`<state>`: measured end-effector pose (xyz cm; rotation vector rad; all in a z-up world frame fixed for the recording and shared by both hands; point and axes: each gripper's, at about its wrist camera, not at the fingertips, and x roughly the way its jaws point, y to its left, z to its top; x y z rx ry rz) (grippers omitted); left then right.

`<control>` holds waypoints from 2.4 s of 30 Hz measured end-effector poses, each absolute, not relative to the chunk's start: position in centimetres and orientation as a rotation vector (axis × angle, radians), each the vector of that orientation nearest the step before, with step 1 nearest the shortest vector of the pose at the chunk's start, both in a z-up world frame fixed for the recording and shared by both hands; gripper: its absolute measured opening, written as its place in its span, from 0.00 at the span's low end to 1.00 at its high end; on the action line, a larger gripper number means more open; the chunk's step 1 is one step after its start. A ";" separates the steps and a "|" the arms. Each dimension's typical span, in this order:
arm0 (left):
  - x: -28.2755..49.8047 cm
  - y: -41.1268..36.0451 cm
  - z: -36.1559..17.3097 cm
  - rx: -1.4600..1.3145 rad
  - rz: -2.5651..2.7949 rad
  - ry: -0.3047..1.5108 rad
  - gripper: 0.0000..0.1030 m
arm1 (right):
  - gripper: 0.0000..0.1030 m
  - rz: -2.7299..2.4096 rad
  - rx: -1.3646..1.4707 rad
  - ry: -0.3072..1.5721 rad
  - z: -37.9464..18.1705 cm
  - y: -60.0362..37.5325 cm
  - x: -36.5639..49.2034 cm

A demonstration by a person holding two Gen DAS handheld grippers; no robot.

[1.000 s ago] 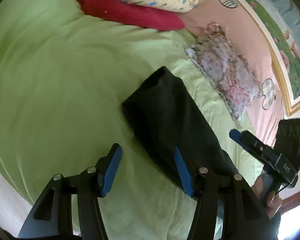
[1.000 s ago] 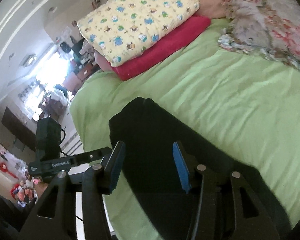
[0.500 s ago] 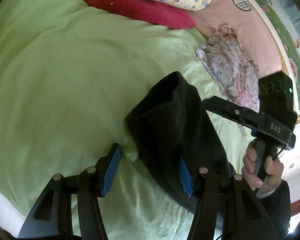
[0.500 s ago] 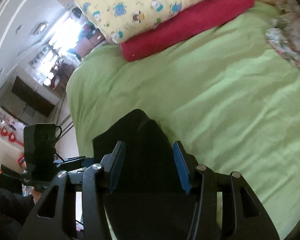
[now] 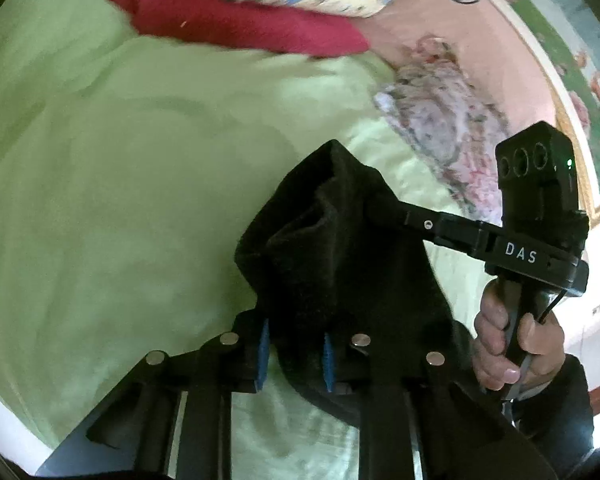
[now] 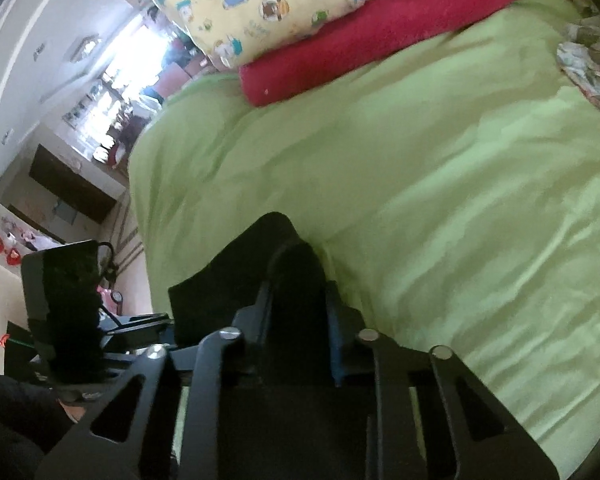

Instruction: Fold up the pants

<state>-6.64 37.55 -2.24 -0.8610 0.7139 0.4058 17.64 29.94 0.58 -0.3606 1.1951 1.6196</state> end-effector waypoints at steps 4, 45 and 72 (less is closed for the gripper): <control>-6.4 36.4 0.1 -0.836 0.368 0.673 0.18 | 0.19 1.627 -0.280 1.152 2.5 27.8 18.0; 2.4 10.8 10.0 -0.452 -0.126 0.721 0.18 | 0.17 1.390 0.247 0.917 7.8 -2.6 23.2; 6.2 2.7 4.4 -0.360 -0.329 0.821 0.31 | 0.24 1.082 0.375 0.966 0.5 -15.4 23.2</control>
